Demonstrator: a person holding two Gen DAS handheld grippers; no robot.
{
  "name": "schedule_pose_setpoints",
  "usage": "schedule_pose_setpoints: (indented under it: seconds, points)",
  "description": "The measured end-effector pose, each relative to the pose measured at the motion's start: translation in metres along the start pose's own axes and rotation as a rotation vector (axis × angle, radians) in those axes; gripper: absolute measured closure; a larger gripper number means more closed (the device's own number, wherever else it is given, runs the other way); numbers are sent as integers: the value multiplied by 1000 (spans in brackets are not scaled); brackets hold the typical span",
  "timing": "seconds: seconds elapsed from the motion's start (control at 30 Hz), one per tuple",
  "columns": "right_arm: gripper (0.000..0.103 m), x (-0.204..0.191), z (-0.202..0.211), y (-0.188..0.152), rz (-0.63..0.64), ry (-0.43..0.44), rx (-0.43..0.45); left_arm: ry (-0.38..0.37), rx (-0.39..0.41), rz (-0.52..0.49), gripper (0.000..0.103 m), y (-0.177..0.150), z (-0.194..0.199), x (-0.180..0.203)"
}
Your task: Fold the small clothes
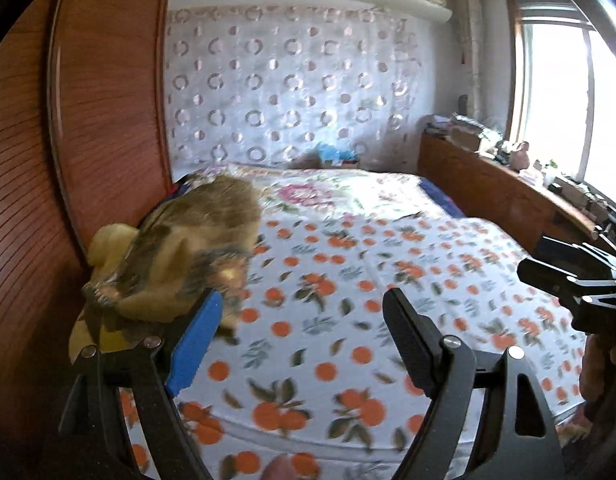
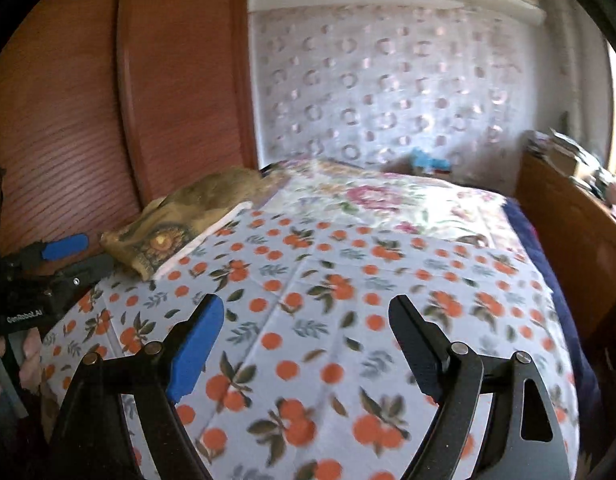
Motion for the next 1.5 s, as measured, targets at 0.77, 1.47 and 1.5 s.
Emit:
schedule_pose_setpoints:
  seconds: [0.77,1.47,1.5]
  points:
    - [17,25,66,5,-134,-117,167,-12,124,-66,20,62,30,52]
    - [17,45,58,10,-129,-121,164,-12,123,-71,20,59,33,52]
    - [17,47,57,11,-129,-122,163,-12,123,-69,20,59,32,53]
Point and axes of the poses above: each gripper's, at about its wrist camera, not at the fingertips, and z roughly against the way its jaws point, x to its right, y to its top, the point moved 6 cm from there along -z, roughly the way its jaws point, and after that the axes turned 14 degrees about -y, right-handed, at the moved point
